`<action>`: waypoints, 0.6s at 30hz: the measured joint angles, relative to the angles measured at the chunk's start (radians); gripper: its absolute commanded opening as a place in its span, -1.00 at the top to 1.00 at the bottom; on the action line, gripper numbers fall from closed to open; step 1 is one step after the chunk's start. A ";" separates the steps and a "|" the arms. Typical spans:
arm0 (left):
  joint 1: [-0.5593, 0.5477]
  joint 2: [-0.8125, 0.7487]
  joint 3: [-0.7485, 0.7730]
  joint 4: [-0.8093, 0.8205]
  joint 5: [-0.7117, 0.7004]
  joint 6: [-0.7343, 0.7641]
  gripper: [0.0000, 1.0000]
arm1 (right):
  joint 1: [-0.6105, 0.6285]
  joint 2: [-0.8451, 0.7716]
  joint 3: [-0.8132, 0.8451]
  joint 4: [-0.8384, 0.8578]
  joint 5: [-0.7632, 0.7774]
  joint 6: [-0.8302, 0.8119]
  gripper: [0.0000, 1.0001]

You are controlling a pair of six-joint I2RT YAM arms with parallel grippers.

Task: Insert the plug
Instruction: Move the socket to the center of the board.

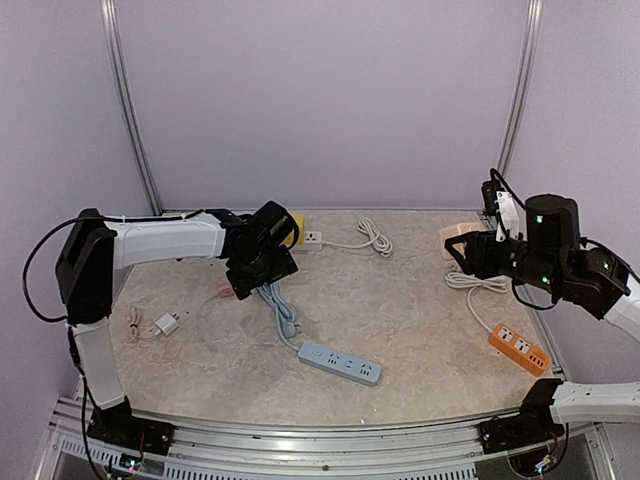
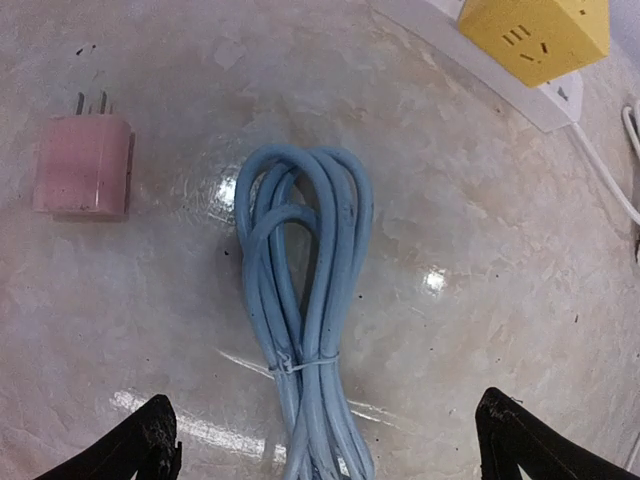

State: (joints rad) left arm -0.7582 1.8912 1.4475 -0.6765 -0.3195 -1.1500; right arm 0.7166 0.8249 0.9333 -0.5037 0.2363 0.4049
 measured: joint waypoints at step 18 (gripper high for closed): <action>0.025 0.217 0.125 -0.082 0.073 -0.125 -0.37 | 0.000 0.004 -0.009 0.000 -0.018 0.003 1.00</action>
State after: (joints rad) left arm -0.7334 2.1086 1.5726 -0.7582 -0.2462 -1.2747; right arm 0.7166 0.8291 0.9241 -0.5034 0.2184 0.4084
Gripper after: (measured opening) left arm 0.749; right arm 0.561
